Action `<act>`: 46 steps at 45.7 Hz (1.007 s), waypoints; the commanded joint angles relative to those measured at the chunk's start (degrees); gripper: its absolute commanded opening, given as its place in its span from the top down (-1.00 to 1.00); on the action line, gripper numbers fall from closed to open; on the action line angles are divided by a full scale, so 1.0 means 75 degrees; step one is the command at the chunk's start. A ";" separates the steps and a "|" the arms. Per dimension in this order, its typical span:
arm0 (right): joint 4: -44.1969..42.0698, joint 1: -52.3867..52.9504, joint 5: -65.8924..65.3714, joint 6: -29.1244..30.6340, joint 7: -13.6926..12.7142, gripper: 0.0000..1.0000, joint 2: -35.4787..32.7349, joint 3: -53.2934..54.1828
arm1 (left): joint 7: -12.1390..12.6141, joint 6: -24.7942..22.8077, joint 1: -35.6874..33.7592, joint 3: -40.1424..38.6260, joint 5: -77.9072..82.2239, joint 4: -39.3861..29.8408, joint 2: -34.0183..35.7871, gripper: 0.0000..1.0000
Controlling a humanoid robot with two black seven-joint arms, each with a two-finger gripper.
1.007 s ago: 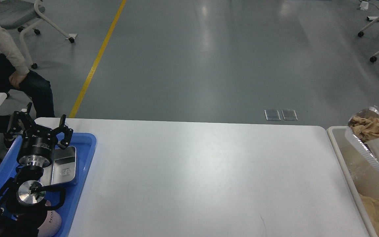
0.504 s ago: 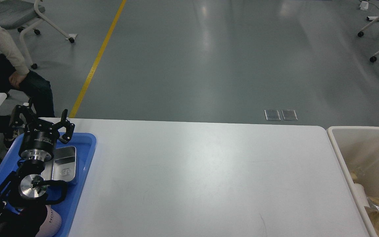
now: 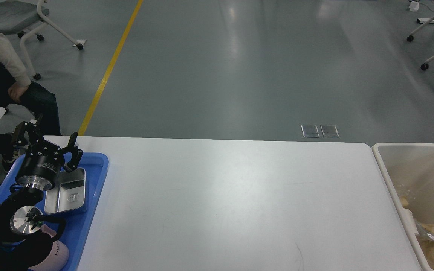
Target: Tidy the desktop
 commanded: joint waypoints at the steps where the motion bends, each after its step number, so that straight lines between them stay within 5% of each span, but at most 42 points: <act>1: 0.0102 -0.0181 -0.0114 0.0063 0.0002 -1.00 0.0540 -0.0105 | 0.0008 -0.0035 0.0014 0.0044 -0.0012 0.0004 0.0020 -0.93; 13: 0.1215 0.0241 -0.0197 0.0846 -0.0092 -1.00 0.1032 0.0877 | 0.0031 -0.0047 -0.0009 -0.0108 -0.0106 -0.0066 -0.0097 -0.93; 25: 0.1509 -0.1715 -0.0103 0.2429 -0.0233 -1.00 0.2859 0.3326 | 0.0102 -0.0387 0.0002 -0.0378 -0.0387 -0.0090 -0.0425 -0.93; 33: 0.1556 -0.2454 -0.0115 0.2676 -0.0291 -1.00 0.3961 0.4289 | 0.0102 -0.0387 -0.0009 -0.0413 -0.1078 -0.0090 -0.0648 -0.93; 46: 0.1544 -0.2513 -0.0115 0.2805 -0.0385 -1.00 0.4126 0.4933 | 0.0324 -0.0399 -0.0033 -0.0448 -0.1712 -0.0101 -0.0835 -0.93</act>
